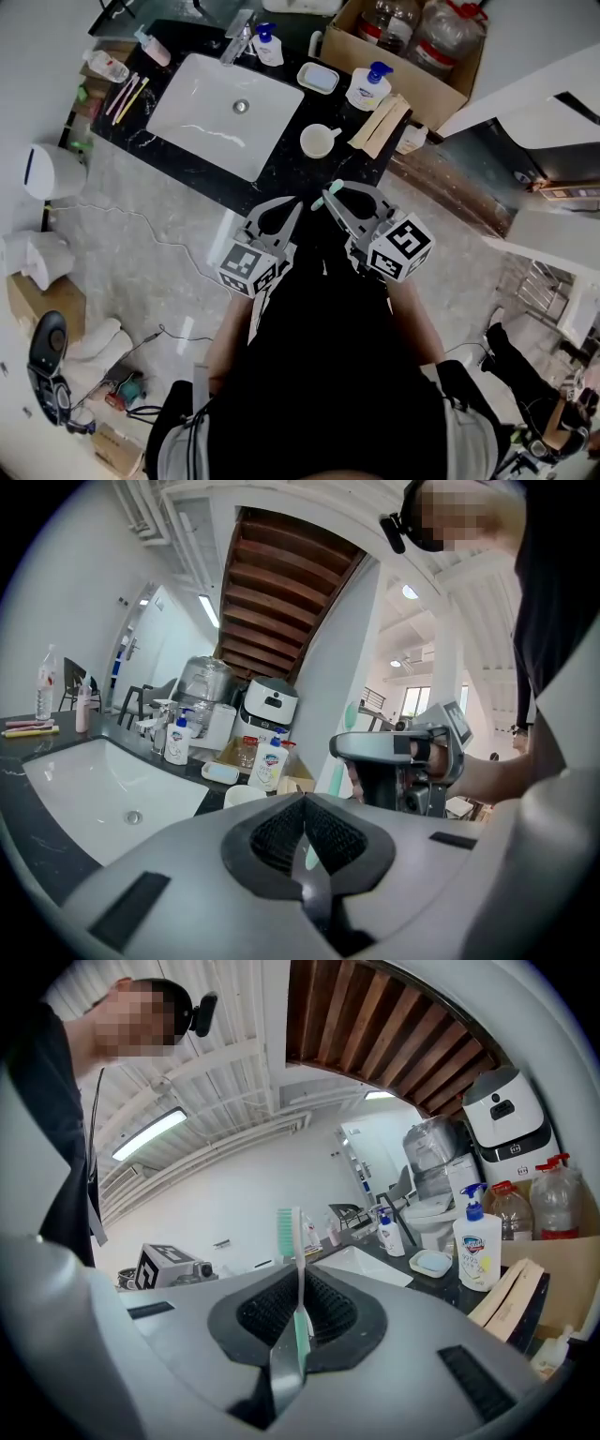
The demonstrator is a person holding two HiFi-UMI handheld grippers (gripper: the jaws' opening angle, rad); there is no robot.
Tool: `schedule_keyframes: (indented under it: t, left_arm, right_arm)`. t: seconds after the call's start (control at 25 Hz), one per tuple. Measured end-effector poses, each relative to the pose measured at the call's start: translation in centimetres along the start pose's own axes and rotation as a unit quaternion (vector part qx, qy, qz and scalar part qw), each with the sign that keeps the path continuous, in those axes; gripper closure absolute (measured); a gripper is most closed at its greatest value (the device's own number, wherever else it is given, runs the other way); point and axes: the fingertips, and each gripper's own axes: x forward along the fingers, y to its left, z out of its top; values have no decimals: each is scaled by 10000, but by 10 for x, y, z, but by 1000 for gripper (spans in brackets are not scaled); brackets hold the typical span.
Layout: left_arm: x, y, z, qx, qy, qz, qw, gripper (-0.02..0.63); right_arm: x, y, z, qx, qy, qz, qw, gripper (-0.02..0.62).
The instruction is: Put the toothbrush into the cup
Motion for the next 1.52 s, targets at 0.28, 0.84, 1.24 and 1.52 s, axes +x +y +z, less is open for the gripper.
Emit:
schedule_keyframes:
  t: [0.28,0.84,1.24,1.52]
  left_arm:
    - [22,6,3,-48,64,26,10000,597]
    - [50,25,-6,-275,276,188,9991,597]
    - [65,25,-16,-398,404,104,9983,597]
    - [69,22,-23,-508,468,104,9976,597]
  right_arm:
    - [10,-26,23,-99,-116,82,9999,566]
    - [44,-81,57,-186,-289,167,9993,566]
    - [69,-121,44,102,-218,43,9997,566]
    - [79,-128,26,259,-87,48,9996,566]
